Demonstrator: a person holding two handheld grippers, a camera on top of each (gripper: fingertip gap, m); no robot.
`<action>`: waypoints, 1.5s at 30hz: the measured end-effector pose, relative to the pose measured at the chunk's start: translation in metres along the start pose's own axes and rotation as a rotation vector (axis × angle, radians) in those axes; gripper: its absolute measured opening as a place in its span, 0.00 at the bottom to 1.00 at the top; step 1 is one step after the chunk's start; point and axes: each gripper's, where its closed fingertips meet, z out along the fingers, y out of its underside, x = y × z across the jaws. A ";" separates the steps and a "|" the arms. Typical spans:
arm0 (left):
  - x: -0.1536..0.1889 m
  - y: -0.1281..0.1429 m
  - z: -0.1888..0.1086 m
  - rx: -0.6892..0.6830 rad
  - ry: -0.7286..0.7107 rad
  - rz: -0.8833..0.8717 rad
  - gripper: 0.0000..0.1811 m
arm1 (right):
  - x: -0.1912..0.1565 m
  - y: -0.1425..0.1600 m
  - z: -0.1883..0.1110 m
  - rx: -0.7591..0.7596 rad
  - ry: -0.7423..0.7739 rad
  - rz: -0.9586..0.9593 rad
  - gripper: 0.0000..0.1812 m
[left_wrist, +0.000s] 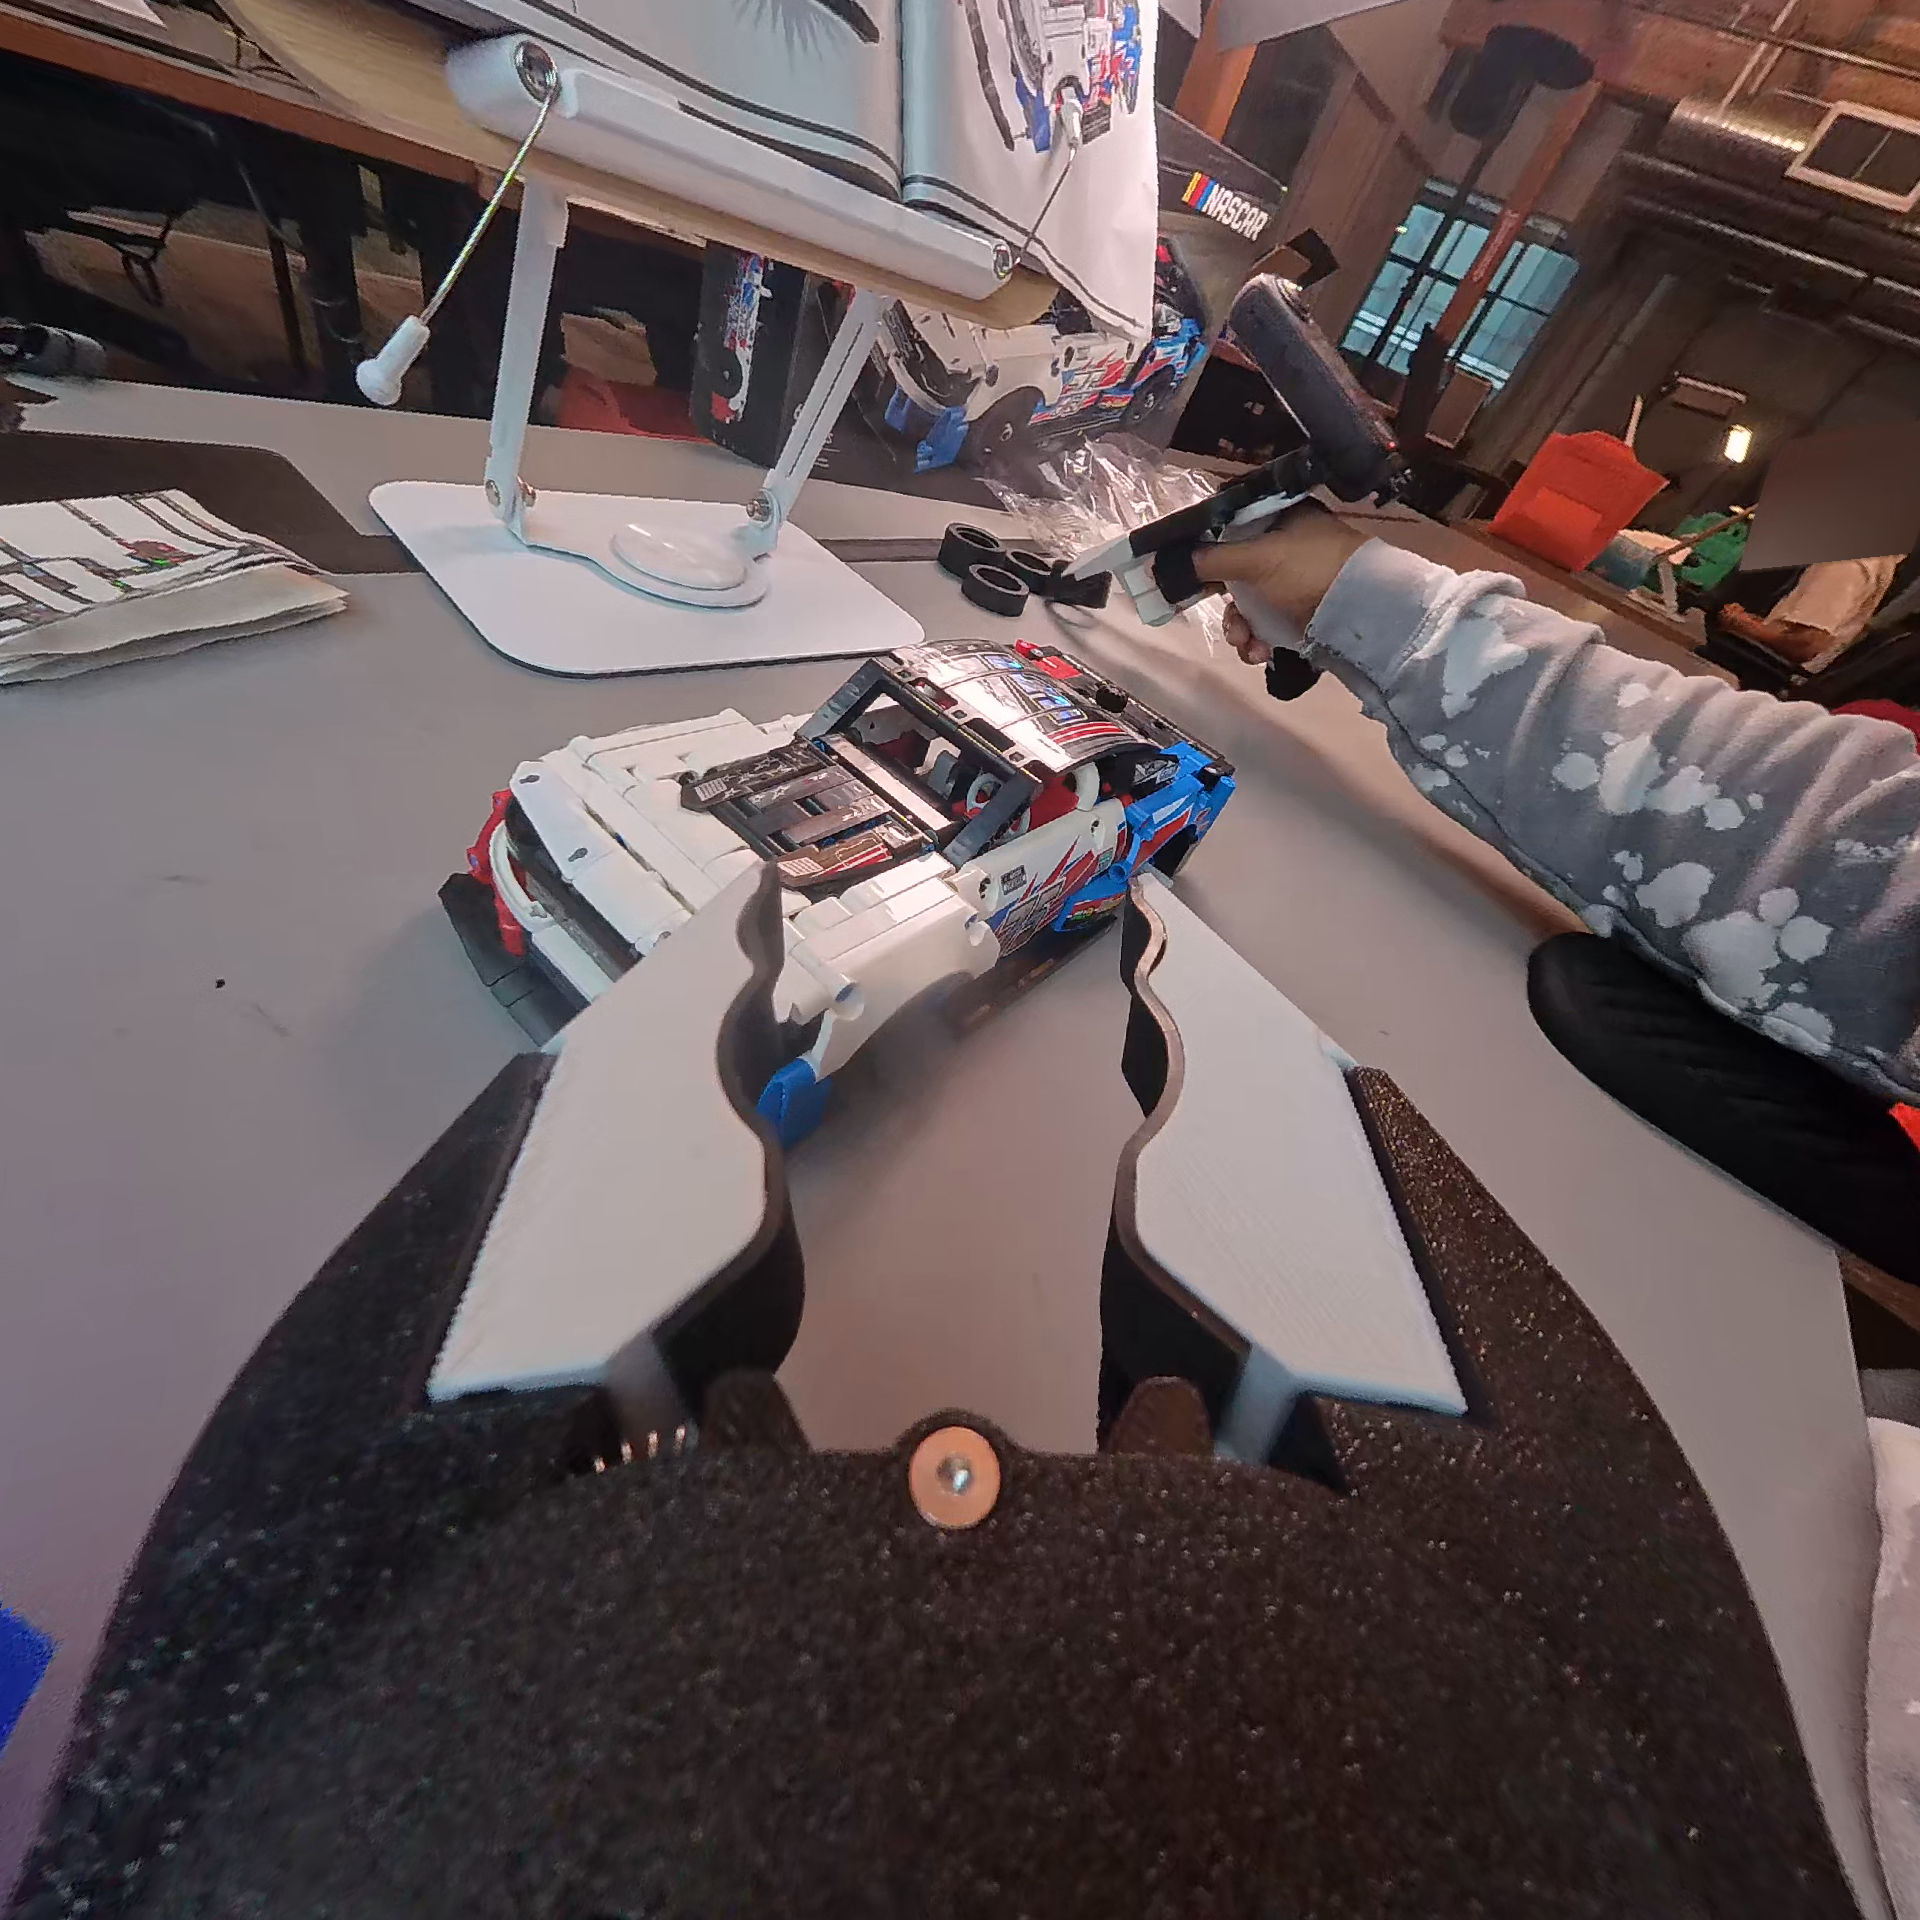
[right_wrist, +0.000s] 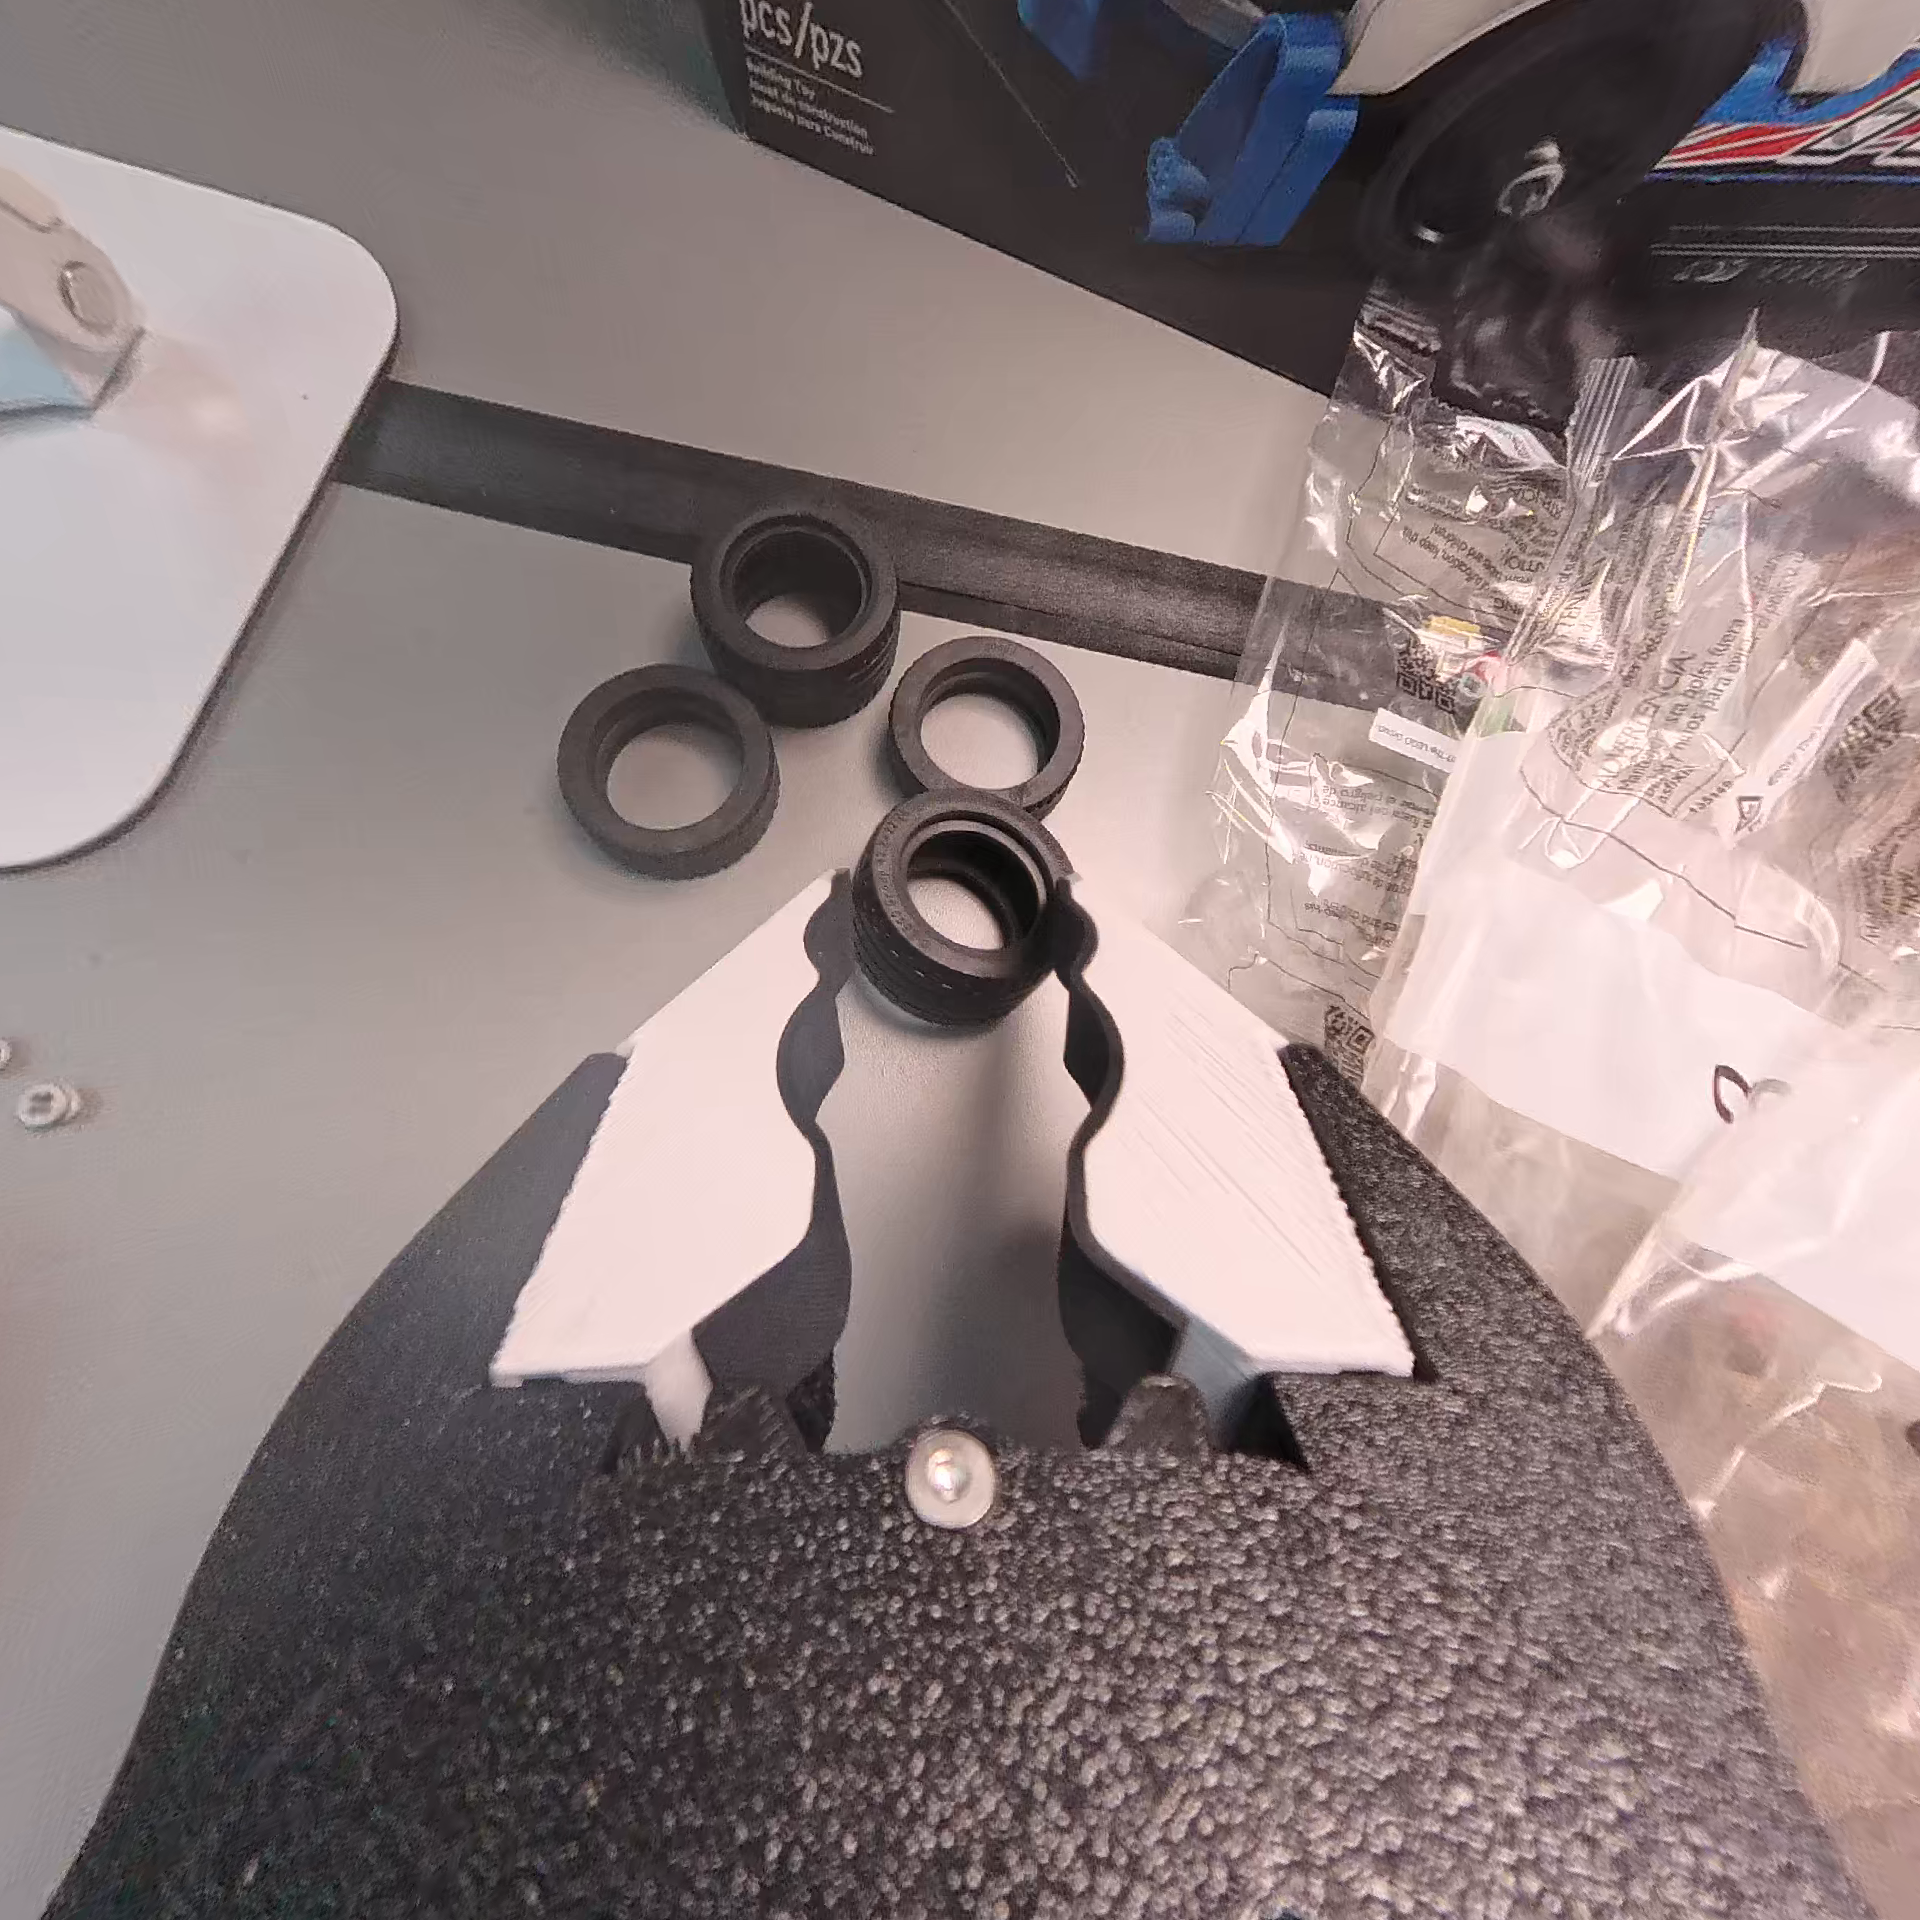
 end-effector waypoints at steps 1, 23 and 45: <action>0.000 0.000 -0.001 -0.001 -0.004 0.003 0.35 | 0.002 0.000 0.002 -0.022 0.008 0.006 0.23; -0.004 0.002 0.000 -0.008 -0.035 0.038 0.37 | -0.019 -0.039 0.035 0.008 -0.049 0.038 0.26; -0.002 0.003 -0.001 -0.017 -0.032 0.050 0.36 | -0.030 -0.035 -0.009 0.155 -0.109 -0.046 0.36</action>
